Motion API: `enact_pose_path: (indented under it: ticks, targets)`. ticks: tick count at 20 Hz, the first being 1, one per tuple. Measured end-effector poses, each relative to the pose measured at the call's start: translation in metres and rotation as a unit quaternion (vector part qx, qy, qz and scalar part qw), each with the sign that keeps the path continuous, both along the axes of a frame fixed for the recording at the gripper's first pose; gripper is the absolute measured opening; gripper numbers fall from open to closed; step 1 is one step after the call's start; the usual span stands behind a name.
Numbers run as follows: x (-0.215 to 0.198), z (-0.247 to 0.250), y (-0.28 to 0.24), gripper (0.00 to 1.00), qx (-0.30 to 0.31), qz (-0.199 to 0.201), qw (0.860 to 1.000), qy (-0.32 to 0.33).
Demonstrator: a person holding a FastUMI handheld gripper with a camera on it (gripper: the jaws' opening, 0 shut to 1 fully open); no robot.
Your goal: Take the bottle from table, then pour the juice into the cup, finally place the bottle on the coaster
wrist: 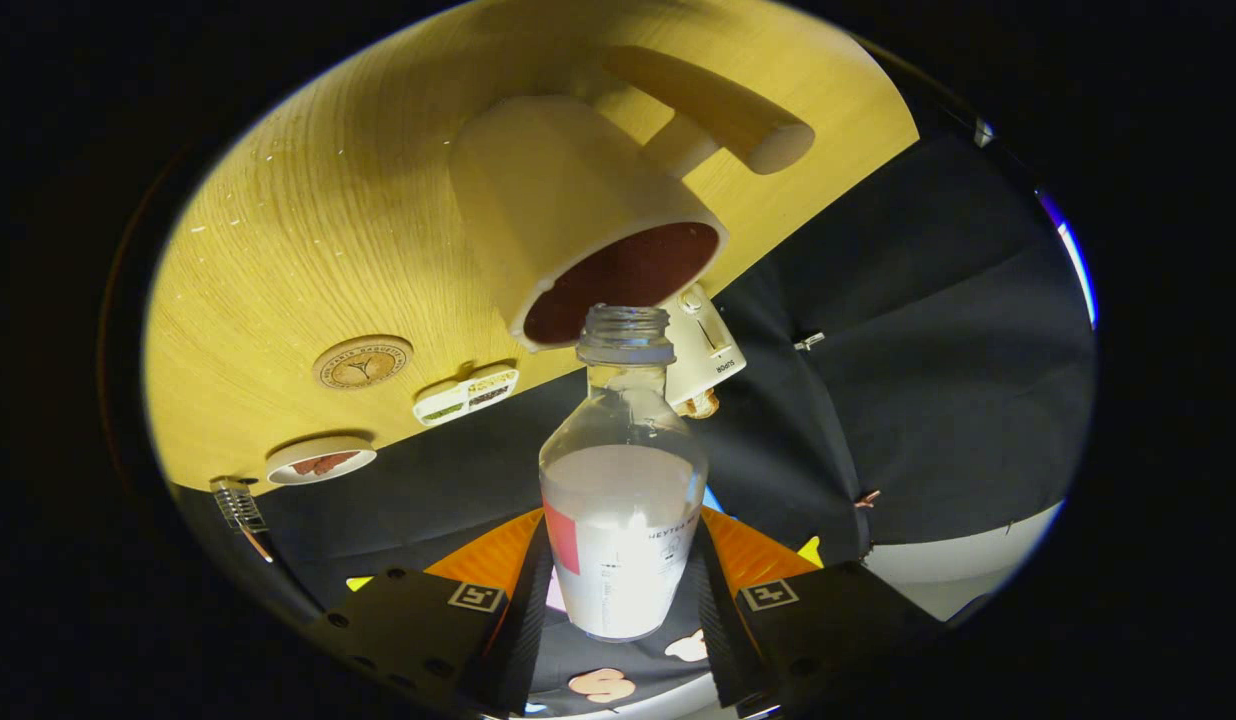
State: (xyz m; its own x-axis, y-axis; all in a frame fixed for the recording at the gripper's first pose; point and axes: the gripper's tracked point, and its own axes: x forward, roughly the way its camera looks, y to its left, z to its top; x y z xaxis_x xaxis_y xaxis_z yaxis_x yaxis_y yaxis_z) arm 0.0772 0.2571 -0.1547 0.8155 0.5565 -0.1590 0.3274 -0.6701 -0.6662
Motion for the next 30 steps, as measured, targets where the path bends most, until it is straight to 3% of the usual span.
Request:
enact_pose_path:
  ticks: [3,7,10,13,15,20,24,30]
  targets:
    - [-0.002,-0.006,-0.016,0.70,0.063,-0.044,0.996,0.048]
    - [-0.005,-0.013,-0.037,0.70,0.165,-0.120,0.972,0.112]
    - [-0.006,-0.025,-0.050,0.70,0.234,-0.181,0.941,0.166]
    - [-0.008,-0.034,-0.057,0.71,0.301,-0.237,0.897,0.221]
    - [-0.020,-0.039,-0.061,0.71,0.350,-0.268,0.858,0.265]
    - [-0.030,-0.063,-0.052,0.71,0.480,-0.313,0.723,0.385]
    - [-0.027,-0.065,-0.051,0.71,0.562,-0.334,0.624,0.428]
    - [-0.041,-0.059,-0.038,0.71,0.655,-0.313,0.468,0.504]
